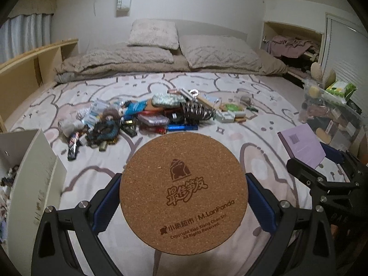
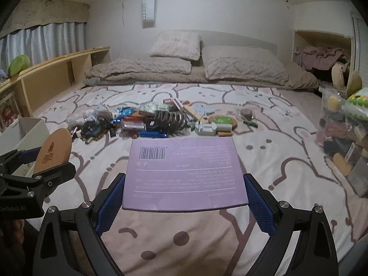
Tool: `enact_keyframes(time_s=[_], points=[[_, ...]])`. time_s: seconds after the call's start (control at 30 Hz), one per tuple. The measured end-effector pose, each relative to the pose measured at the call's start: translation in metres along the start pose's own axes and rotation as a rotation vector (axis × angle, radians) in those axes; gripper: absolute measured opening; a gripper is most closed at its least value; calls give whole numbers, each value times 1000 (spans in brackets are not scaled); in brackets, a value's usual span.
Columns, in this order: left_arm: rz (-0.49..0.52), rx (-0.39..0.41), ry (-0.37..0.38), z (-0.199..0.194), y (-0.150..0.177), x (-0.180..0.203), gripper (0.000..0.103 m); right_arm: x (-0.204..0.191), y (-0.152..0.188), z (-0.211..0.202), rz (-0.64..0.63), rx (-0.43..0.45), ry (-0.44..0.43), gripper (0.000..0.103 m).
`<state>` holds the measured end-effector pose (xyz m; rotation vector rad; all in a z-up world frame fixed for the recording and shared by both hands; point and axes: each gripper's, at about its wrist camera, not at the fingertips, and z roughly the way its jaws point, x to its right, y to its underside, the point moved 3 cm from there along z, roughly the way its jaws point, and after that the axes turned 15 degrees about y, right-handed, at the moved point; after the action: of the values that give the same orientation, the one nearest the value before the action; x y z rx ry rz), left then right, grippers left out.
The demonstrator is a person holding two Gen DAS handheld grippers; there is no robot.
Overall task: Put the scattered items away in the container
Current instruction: 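Lift the cork coaster and purple card and carry both toward the white box, then lower the coaster into the box and open the left gripper while the right tool holds the card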
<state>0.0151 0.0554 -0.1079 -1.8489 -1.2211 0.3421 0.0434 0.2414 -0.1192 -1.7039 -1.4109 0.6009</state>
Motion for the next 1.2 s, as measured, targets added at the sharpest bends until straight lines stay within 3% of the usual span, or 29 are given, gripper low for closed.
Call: enact_keyframes(time_s=[0.63, 1.2], points=[[41, 175, -47, -82, -37, 2, 100, 0, -49, -60, 23, 142, -40, 97], [35, 273, -142, -148, -52, -30, 100, -17, -85, -94, 5, 243, -94, 97]])
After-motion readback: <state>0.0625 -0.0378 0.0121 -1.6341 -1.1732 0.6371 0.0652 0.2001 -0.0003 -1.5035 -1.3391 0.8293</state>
